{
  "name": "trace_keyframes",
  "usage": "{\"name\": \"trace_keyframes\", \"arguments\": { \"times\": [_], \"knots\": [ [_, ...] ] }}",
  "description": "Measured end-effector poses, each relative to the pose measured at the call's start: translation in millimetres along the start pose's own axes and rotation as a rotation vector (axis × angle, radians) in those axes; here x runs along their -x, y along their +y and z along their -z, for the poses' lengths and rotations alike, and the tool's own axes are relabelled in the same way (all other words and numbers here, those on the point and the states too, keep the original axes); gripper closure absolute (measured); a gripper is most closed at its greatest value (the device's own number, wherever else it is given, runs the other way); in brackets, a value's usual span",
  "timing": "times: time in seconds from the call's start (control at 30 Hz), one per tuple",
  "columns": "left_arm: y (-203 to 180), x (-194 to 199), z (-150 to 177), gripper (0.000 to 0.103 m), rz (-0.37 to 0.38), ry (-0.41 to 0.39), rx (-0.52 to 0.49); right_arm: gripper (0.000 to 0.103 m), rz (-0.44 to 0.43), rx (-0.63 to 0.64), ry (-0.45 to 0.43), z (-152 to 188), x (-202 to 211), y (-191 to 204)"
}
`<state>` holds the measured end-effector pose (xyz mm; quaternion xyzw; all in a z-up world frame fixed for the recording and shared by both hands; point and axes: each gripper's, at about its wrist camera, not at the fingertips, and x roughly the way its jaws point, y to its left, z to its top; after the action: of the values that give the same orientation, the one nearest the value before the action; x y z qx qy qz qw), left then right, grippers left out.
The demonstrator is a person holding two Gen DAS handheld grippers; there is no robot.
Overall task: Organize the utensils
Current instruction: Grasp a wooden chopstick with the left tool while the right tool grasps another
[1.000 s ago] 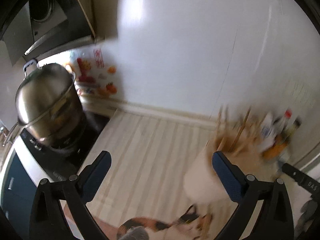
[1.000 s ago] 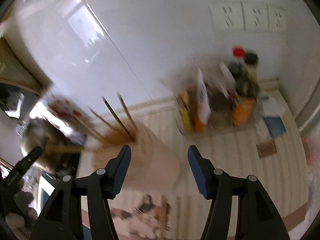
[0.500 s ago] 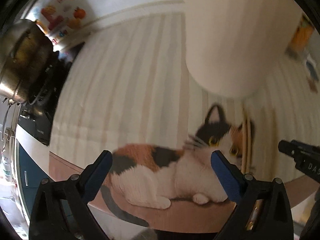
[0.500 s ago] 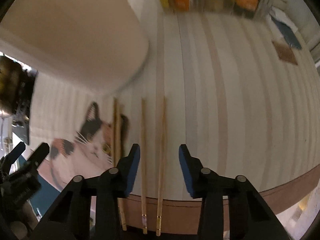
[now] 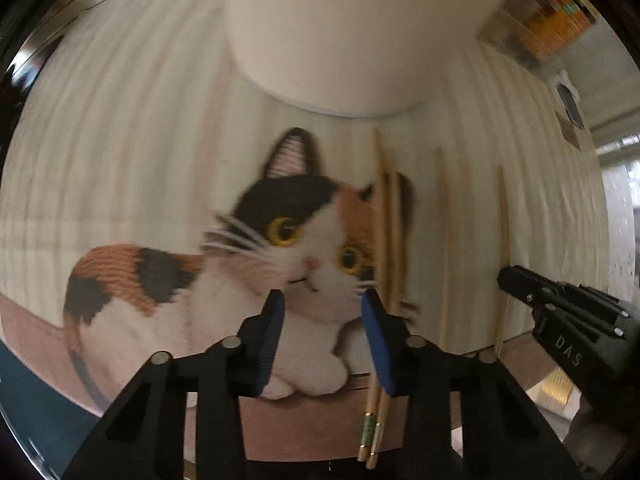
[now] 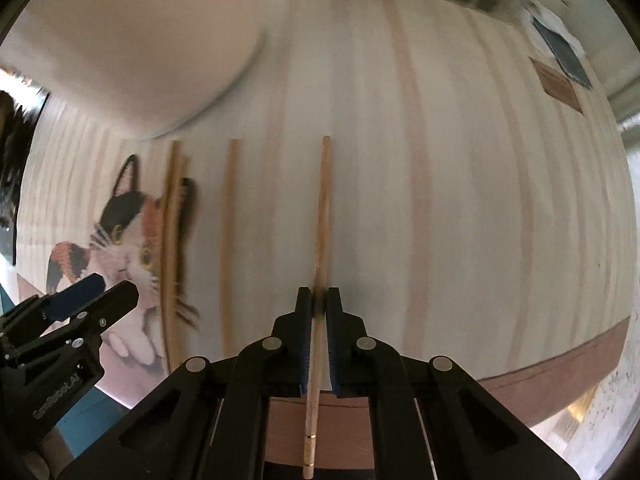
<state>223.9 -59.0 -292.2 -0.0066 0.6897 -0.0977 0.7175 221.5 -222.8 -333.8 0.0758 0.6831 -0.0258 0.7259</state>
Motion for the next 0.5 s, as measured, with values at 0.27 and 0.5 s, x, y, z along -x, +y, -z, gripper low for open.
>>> {"name": "trace_keyframes", "arguments": {
  "times": [0.27,0.5],
  "knots": [
    [-26.6,-2.7,2.7,0.083,0.011,-0.002,-0.077,0.096,0.011,-0.046,-0.005,11.2,2.3,-37.7],
    [-31.6,-5.6,2.6,0.103,-0.032,0.0,-0.109,0.096,0.011,-0.049,-0.006,9.7,-1.6,-22.1]
  ]
}}
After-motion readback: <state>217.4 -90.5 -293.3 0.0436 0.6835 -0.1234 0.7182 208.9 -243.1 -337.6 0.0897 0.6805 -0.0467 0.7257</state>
